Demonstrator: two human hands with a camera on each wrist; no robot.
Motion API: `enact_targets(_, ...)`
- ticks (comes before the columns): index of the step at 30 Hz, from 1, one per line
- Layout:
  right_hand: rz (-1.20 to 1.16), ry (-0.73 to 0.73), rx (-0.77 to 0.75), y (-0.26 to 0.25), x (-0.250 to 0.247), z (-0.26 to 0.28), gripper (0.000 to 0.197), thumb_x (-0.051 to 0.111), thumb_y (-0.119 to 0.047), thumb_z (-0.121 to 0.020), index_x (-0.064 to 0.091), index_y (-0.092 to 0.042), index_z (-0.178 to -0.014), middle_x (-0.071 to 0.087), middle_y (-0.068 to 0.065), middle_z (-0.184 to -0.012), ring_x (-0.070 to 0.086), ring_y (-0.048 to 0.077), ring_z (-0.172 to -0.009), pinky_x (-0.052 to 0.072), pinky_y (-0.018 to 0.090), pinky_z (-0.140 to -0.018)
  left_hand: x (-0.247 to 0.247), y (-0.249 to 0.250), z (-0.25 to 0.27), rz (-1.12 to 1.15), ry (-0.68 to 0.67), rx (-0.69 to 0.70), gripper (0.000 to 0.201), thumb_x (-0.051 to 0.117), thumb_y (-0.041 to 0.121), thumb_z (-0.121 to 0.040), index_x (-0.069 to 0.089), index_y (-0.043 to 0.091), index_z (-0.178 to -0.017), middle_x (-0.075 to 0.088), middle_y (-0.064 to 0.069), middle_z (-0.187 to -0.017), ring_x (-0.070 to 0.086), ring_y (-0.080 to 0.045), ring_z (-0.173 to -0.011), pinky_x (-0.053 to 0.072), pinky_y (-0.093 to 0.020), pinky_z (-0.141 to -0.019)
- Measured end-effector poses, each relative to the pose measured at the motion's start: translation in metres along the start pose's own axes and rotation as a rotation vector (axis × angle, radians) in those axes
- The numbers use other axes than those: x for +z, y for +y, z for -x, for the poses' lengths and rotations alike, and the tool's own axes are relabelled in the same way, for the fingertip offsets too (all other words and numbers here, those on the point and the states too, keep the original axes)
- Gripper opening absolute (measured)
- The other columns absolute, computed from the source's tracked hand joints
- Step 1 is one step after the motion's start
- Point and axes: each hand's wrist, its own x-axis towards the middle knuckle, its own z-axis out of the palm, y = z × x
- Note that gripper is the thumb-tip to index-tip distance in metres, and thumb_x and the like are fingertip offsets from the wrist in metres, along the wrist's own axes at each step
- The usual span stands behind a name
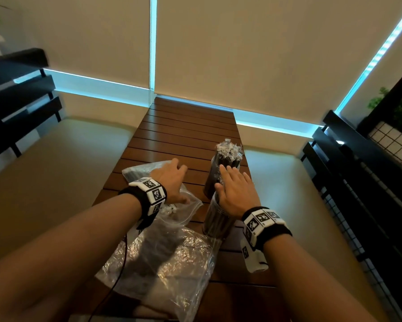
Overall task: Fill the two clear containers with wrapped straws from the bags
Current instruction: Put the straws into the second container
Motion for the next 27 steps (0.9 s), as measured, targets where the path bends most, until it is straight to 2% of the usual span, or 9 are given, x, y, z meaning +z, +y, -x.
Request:
enact_targets(5, -0.022, -0.023, 0.047, -0.003, -0.004, 0.0, 0.063, 0.027, -0.046, -0.102, 0.014, -0.018, -0.156, 0.019, 0.008, -0.162, 0.015, 0.024, -0.15, 0.01, 0.044, -0.122, 0.013, -0.015, 0.006, 0.013, -0.074, -0.076, 0.039, 0.061, 0.041, -0.088, 0.05, 0.019, -0.118, 0.053, -0.004, -0.118, 0.058, -0.026, -0.101, 0.051, -0.039, -0.083)
enact_targets(7, -0.052, 0.094, 0.069, -0.009, -0.01, -0.001, 0.066, 0.03, -0.053, -0.098, 0.024, -0.018, -0.154, 0.028, 0.009, -0.158, 0.023, 0.026, -0.146, 0.018, 0.046, -0.119, 0.014, -0.018, 0.008, -0.001, -0.076, -0.057, 0.021, 0.055, 0.03, -0.092, 0.054, 0.018, -0.11, 0.056, -0.006, -0.113, 0.059, -0.026, -0.098, 0.052, -0.039, -0.083)
enact_targets(11, -0.07, 0.464, -0.152, -0.04, -0.031, -0.002, 0.02, 0.052, -0.034, -0.091, 0.061, -0.018, -0.099, 0.061, 0.0, -0.095, 0.052, 0.02, -0.089, 0.045, 0.037, -0.082, 0.002, -0.021, 0.005, 0.051, -0.031, -0.063, 0.014, 0.053, 0.018, -0.091, 0.061, 0.016, -0.103, 0.063, -0.006, -0.104, 0.062, -0.025, -0.091, 0.051, -0.034, -0.074)
enact_targets(14, -0.119, 0.207, -0.317, -0.074, -0.034, -0.011, 0.017, 0.051, -0.023, -0.089, 0.054, -0.02, -0.073, 0.052, -0.006, -0.067, 0.047, 0.014, -0.064, 0.049, 0.037, -0.066, -0.011, -0.023, 0.001, 0.154, 0.028, -0.102, 0.018, 0.055, 0.016, -0.088, 0.065, 0.018, -0.103, 0.067, -0.007, -0.101, 0.064, -0.027, -0.088, 0.055, -0.038, -0.076)
enact_targets(17, -0.152, -0.119, -0.291, -0.103, -0.023, -0.027, 0.018, 0.049, -0.02, -0.087, 0.059, -0.016, -0.073, 0.059, 0.0, -0.068, 0.054, 0.017, -0.059, 0.053, 0.035, -0.059, -0.019, -0.026, -0.001, 0.272, 0.097, -0.108, 0.016, 0.057, 0.019, -0.088, 0.067, 0.018, -0.101, 0.07, -0.006, -0.101, 0.065, -0.028, -0.09, 0.056, -0.04, -0.08)
enact_targets(19, -0.18, -0.289, -0.2, -0.117, -0.013, -0.036, 0.015, 0.05, -0.011, -0.089, 0.052, -0.013, -0.074, 0.051, 0.0, -0.07, 0.048, 0.015, -0.059, 0.042, 0.027, -0.053, -0.023, -0.029, -0.001, 0.293, 0.123, -0.09, 0.015, 0.058, 0.019, -0.088, 0.068, 0.018, -0.1, 0.07, -0.007, -0.1, 0.065, -0.029, -0.09, 0.056, -0.042, -0.08)
enact_targets(21, -0.321, -0.318, -0.102, -0.125, -0.001, -0.042, 0.008, 0.05, -0.004, -0.09, 0.052, -0.01, -0.086, 0.051, 0.0, -0.08, 0.049, 0.016, -0.066, 0.039, 0.025, -0.059, -0.025, -0.034, 0.0, 0.3, 0.139, -0.061, 0.016, 0.057, 0.018, -0.089, 0.068, 0.02, -0.101, 0.07, -0.006, -0.101, 0.065, -0.028, -0.09, 0.056, -0.041, -0.08)
enact_targets(24, -0.454, -0.219, 0.02, -0.131, 0.02, -0.057, 0.036, 0.049, -0.005, -0.087, 0.054, -0.014, -0.121, 0.06, 0.006, -0.115, 0.06, 0.026, -0.101, 0.052, 0.037, -0.084, -0.028, -0.043, 0.001, 0.301, 0.151, 0.007, 0.021, 0.055, 0.014, -0.091, 0.068, 0.02, -0.106, 0.068, -0.004, -0.107, 0.063, -0.026, -0.096, 0.052, -0.037, -0.083)
enact_targets(27, -0.423, -0.241, 0.165, -0.134, 0.043, -0.068, 0.019, 0.051, -0.012, -0.09, 0.053, -0.019, -0.107, 0.059, 0.003, -0.096, 0.059, 0.02, -0.084, 0.055, 0.037, -0.077, -0.033, -0.051, 0.001, 0.316, 0.213, 0.042, 0.02, 0.054, 0.012, -0.093, 0.069, 0.018, -0.105, 0.065, -0.002, -0.104, 0.061, -0.024, -0.094, 0.048, -0.033, -0.079)
